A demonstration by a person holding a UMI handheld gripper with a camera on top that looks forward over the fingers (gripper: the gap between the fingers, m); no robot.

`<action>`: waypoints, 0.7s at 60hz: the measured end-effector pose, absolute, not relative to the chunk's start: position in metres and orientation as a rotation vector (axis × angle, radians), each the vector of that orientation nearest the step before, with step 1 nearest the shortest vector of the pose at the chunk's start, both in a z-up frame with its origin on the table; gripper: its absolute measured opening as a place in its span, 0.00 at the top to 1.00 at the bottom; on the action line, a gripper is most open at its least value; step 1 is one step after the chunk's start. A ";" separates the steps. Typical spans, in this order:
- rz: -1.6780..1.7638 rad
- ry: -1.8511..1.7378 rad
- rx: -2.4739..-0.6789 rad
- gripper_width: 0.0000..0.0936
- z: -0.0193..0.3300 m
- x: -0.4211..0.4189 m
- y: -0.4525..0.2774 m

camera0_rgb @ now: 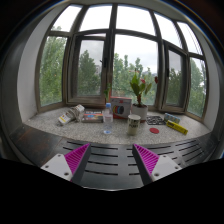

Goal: Pour water

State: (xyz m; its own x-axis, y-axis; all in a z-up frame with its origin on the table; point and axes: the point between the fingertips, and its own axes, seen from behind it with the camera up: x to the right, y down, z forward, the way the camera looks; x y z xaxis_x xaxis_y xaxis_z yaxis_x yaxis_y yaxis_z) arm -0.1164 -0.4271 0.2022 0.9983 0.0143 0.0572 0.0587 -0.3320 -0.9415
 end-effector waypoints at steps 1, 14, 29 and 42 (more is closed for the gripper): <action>-0.044 -0.050 -1.911 0.09 0.201 -0.115 -0.426; -0.057 -0.029 -1.955 0.09 0.172 -0.114 -0.382; -0.080 -0.050 -1.989 0.09 0.130 -0.134 -0.290; -0.072 -0.050 -1.960 0.09 0.102 -0.155 -0.185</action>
State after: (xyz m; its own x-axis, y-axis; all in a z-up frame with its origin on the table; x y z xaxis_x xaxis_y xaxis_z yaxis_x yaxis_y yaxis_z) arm -0.1553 -0.1851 0.1018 0.9972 0.0018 0.0741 0.0692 -0.3808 -0.9221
